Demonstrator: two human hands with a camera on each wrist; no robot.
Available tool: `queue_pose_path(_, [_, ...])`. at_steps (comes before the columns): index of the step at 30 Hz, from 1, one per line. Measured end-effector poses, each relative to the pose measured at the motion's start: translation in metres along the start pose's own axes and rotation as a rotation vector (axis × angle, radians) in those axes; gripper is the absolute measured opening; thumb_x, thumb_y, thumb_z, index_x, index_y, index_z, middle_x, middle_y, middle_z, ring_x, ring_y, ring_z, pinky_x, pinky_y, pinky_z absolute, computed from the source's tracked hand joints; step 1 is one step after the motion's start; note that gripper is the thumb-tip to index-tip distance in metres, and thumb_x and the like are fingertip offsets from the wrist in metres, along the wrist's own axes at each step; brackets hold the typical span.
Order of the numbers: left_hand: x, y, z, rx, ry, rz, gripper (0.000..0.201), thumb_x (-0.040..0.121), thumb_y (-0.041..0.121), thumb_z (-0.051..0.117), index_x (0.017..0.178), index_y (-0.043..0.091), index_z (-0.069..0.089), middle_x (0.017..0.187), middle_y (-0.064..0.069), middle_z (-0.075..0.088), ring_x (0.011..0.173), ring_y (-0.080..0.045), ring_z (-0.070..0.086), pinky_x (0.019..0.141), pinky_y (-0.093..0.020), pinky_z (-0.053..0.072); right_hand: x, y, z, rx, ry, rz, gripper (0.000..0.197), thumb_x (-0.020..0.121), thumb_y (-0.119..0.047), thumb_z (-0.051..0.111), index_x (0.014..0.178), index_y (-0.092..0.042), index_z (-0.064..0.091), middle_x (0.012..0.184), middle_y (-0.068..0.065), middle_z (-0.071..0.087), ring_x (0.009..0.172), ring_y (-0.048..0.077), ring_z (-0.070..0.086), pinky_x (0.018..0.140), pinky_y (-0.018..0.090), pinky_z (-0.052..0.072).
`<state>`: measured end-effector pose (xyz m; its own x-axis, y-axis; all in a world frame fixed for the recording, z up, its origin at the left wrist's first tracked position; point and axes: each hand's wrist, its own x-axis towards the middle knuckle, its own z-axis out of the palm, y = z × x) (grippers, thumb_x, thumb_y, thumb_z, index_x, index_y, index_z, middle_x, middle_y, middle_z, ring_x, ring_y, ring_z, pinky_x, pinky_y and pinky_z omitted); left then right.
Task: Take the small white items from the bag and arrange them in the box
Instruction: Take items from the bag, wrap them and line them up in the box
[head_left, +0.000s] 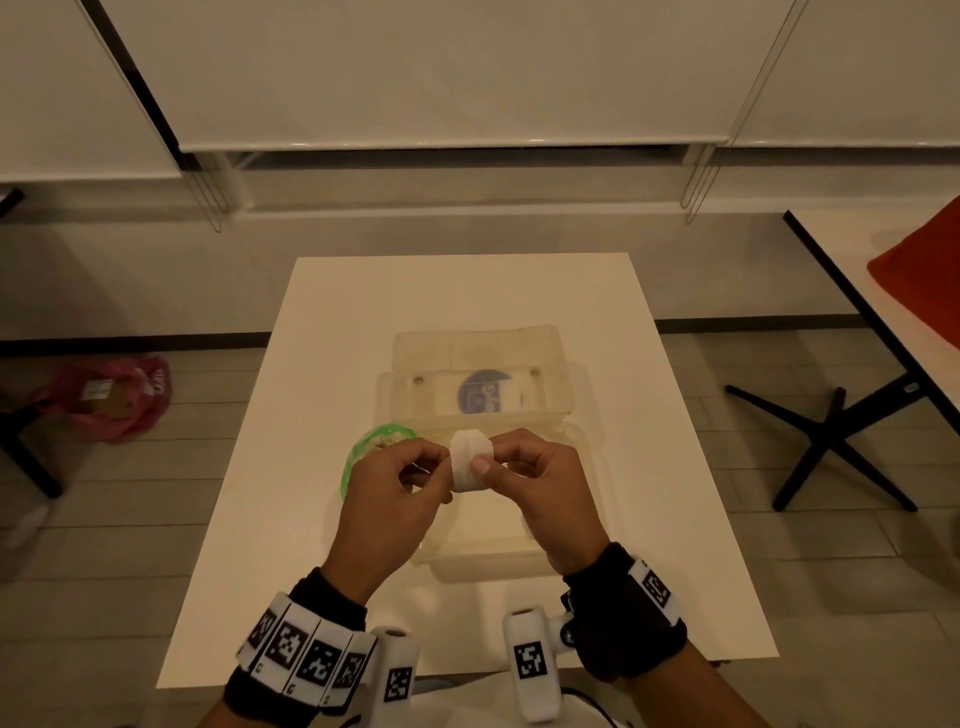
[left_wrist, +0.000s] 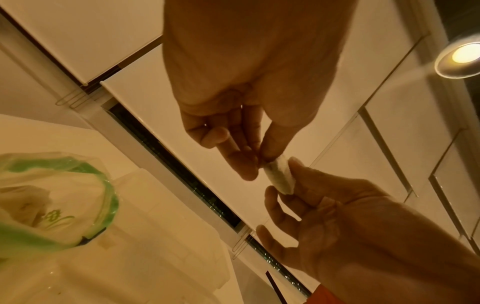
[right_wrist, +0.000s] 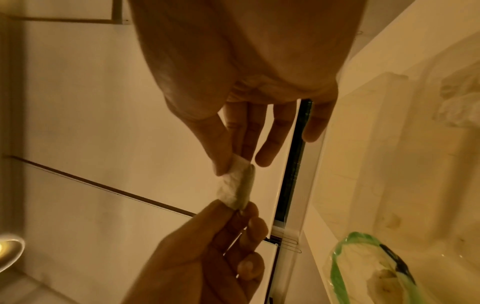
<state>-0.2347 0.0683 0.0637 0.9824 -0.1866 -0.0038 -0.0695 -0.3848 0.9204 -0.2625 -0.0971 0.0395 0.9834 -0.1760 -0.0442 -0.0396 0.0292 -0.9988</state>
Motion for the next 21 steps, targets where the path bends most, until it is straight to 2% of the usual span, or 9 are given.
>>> queue_pose_path(4, [-0.0004, -0.0001, 0.0028, 0.006, 0.011, 0.025, 0.011, 0.087, 0.011, 0.073, 0.083, 0.021, 0.071, 0.075, 0.012, 0.07, 0.067, -0.006, 0.065, 0.063, -0.015, 0.05, -0.0013, 0.0005, 0.0001, -0.048, 0.03, -0.01, 0.005, 0.081, -0.017, 0.078, 0.082, -0.013, 0.078, 0.09, 0.0, 0.073, 0.091, 0.018, 0.067, 0.094, 0.048, 0.047])
queue_pose_path(6, [-0.0003, -0.0004, 0.0034, 0.014, 0.0, 0.038, 0.009, 0.087, 0.017, 0.075, 0.083, 0.023, 0.071, 0.076, 0.015, 0.069, 0.068, -0.005, 0.063, 0.061, -0.015, 0.048, -0.0019, -0.0005, 0.0002, -0.053, 0.023, -0.017, 0.003, 0.081, -0.017, 0.079, 0.081, -0.013, 0.078, 0.09, -0.001, 0.073, 0.091, 0.018, 0.067, 0.094, 0.046, 0.047])
queue_pose_path(10, [0.002, -0.0064, 0.0043, 0.042, 0.015, 0.05, 0.013, 0.088, 0.011, 0.073, 0.083, 0.022, 0.071, 0.075, 0.015, 0.067, 0.066, -0.008, 0.063, 0.063, -0.013, 0.046, -0.0032, -0.0012, 0.0001, -0.067, 0.073, -0.051, 0.005, 0.08, -0.014, 0.08, 0.078, -0.012, 0.076, 0.087, -0.003, 0.072, 0.087, 0.015, 0.066, 0.091, 0.042, 0.046])
queue_pose_path(12, [0.0009, -0.0034, 0.0053, 0.017, 0.009, 0.052, 0.008, 0.087, 0.015, 0.075, 0.088, 0.022, 0.071, 0.08, 0.015, 0.068, 0.07, -0.006, 0.062, 0.064, -0.013, 0.046, -0.005, -0.003, 0.0011, -0.092, 0.062, -0.059, 0.005, 0.08, -0.015, 0.08, 0.078, -0.012, 0.076, 0.088, -0.004, 0.072, 0.088, 0.013, 0.066, 0.091, 0.038, 0.046])
queue_pose_path(14, [0.0008, -0.0014, 0.0052, 0.001, -0.004, 0.067, 0.008, 0.086, 0.018, 0.077, 0.089, 0.023, 0.071, 0.083, 0.014, 0.067, 0.073, -0.005, 0.062, 0.065, -0.012, 0.046, -0.0058, -0.0039, 0.0007, -0.104, 0.054, -0.066, 0.005, 0.08, -0.016, 0.08, 0.078, -0.012, 0.077, 0.088, -0.004, 0.072, 0.088, 0.013, 0.066, 0.09, 0.038, 0.046])
queue_pose_path(18, [0.0038, -0.0089, 0.0033, 0.062, 0.02, 0.079, 0.014, 0.087, 0.009, 0.074, 0.085, 0.023, 0.072, 0.083, 0.017, 0.067, 0.075, -0.008, 0.062, 0.067, -0.012, 0.045, -0.0035, -0.0018, -0.0036, -0.078, 0.113, -0.069, 0.008, 0.078, -0.021, 0.08, 0.077, -0.014, 0.076, 0.089, -0.004, 0.072, 0.089, 0.014, 0.066, 0.09, 0.042, 0.047])
queue_pose_path(21, [0.0031, -0.0054, 0.0029, 0.007, -0.001, 0.065, 0.014, 0.084, 0.012, 0.077, 0.09, 0.024, 0.072, 0.086, 0.014, 0.068, 0.074, -0.008, 0.063, 0.067, -0.012, 0.046, -0.0038, -0.0031, -0.0027, -0.1, 0.074, -0.062, 0.006, 0.08, -0.018, 0.08, 0.079, -0.013, 0.077, 0.09, -0.004, 0.073, 0.091, 0.013, 0.066, 0.09, 0.039, 0.046])
